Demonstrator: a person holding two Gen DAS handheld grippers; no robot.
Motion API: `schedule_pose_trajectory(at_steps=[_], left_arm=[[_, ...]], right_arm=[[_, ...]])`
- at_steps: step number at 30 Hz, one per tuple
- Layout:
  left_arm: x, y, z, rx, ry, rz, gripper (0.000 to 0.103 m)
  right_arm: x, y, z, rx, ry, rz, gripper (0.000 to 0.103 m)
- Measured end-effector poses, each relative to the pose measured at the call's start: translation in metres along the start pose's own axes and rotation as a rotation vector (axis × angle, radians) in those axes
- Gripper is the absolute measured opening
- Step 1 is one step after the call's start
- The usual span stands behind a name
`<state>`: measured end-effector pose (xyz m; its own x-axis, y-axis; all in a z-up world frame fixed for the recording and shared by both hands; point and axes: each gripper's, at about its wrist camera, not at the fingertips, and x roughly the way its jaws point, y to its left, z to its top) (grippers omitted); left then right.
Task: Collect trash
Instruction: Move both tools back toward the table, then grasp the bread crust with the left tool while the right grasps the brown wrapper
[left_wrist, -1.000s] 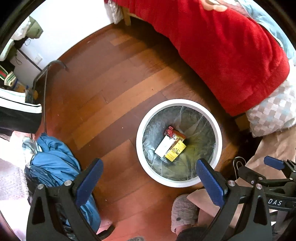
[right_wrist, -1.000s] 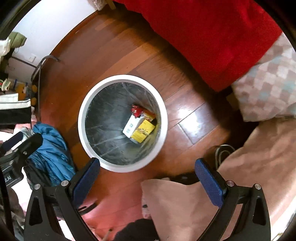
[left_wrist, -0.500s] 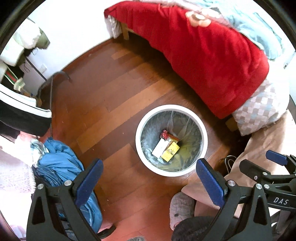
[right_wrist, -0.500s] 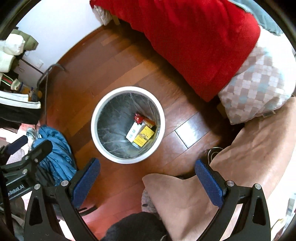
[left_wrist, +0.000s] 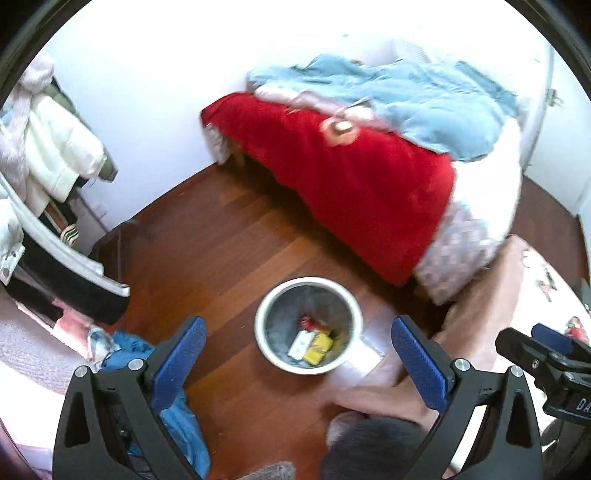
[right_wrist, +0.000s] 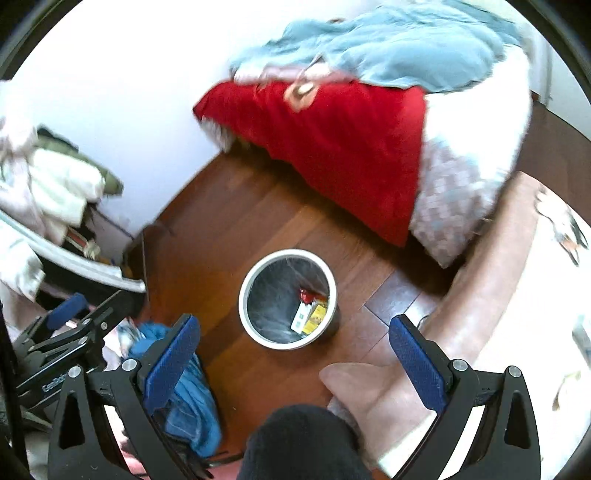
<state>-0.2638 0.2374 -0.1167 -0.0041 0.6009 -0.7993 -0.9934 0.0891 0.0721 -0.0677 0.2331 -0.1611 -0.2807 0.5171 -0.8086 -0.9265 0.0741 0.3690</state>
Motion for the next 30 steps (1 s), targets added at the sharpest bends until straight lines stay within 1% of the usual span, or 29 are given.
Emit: schedule_pose_trajectory(at_steps=[2,3,5,6,7,9,10,11,13,14,15,16,17,18,19,21,22,24,26,27,28,29,30], left_arm=[[-0.012,-0.025,-0.007,0.026,-0.021,-0.030,0.103],[-0.016,-0.043,-0.012,0.049,-0.029,-0.048,0.103],[-0.018,-0.076,-0.021,0.090,-0.028,-0.074,0.103],[-0.017,-0.092,-0.026,0.111,-0.020,-0.089,0.103],[-0.012,-0.117,-0.033,0.144,0.002,-0.114,0.103],[-0.005,-0.158,-0.047,0.198,0.036,-0.153,0.103],[0.000,-0.188,-0.058,0.241,0.059,-0.173,0.103],[0.002,-0.209,-0.066,0.271,0.070,-0.184,0.103],[0.007,-0.262,-0.086,0.337,0.090,-0.204,0.103],[0.009,-0.283,-0.093,0.361,0.097,-0.215,0.103],[0.011,-0.304,-0.100,0.383,0.109,-0.229,0.103],[0.013,-0.331,-0.110,0.411,0.129,-0.250,0.103],[0.014,-0.351,-0.118,0.429,0.145,-0.266,0.103],[0.017,-0.368,-0.125,0.446,0.161,-0.276,0.103],[0.020,-0.390,-0.132,0.472,0.183,-0.286,0.103],[0.028,-0.417,-0.145,0.519,0.219,-0.290,0.103],[0.034,-0.434,-0.154,0.548,0.247,-0.296,0.102],[0.045,-0.453,-0.163,0.584,0.286,-0.304,0.102],[0.058,-0.472,-0.170,0.612,0.315,-0.309,0.101],[0.062,-0.477,-0.172,0.623,0.323,-0.311,0.098],[0.068,-0.485,-0.176,0.632,0.333,-0.310,0.088],[0.071,-0.489,-0.176,0.636,0.341,-0.314,0.082],[0.073,-0.493,-0.178,0.638,0.349,-0.311,0.069]], right_arm=[[-0.024,-0.019,-0.010,0.039,-0.024,0.004,0.103],[-0.042,-0.036,-0.019,0.071,-0.041,-0.002,0.103],[-0.063,-0.062,-0.033,0.117,-0.054,-0.015,0.103],[-0.079,-0.084,-0.045,0.159,-0.059,-0.028,0.103],[-0.089,-0.104,-0.054,0.190,-0.061,-0.044,0.103],[-0.108,-0.147,-0.075,0.256,-0.068,-0.097,0.103],[-0.117,-0.169,-0.084,0.289,-0.067,-0.126,0.103],[-0.124,-0.190,-0.094,0.320,-0.060,-0.154,0.103],[-0.142,-0.247,-0.118,0.407,-0.043,-0.227,0.103],[-0.149,-0.269,-0.125,0.429,-0.033,-0.263,0.103],[-0.157,-0.302,-0.137,0.457,-0.003,-0.342,0.103],[-0.164,-0.324,-0.145,0.469,0.010,-0.384,0.103],[-0.171,-0.352,-0.155,0.478,0.027,-0.436,0.103],[-0.175,-0.369,-0.159,0.480,0.046,-0.467,0.103],[-0.178,-0.395,-0.166,0.484,0.077,-0.511,0.103],[-0.181,-0.439,-0.176,0.484,0.114,-0.561,0.103],[-0.182,-0.454,-0.179,0.481,0.130,-0.570,0.103],[-0.178,-0.483,-0.179,0.478,0.159,-0.561,0.101],[-0.174,-0.499,-0.179,0.468,0.179,-0.553,0.098],[-0.170,-0.506,-0.179,0.458,0.184,-0.543,0.097],[-0.167,-0.510,-0.179,0.453,0.189,-0.538,0.097],[-0.163,-0.515,-0.178,0.447,0.198,-0.538,0.097],[-0.158,-0.521,-0.181,0.440,0.207,-0.539,0.095]])
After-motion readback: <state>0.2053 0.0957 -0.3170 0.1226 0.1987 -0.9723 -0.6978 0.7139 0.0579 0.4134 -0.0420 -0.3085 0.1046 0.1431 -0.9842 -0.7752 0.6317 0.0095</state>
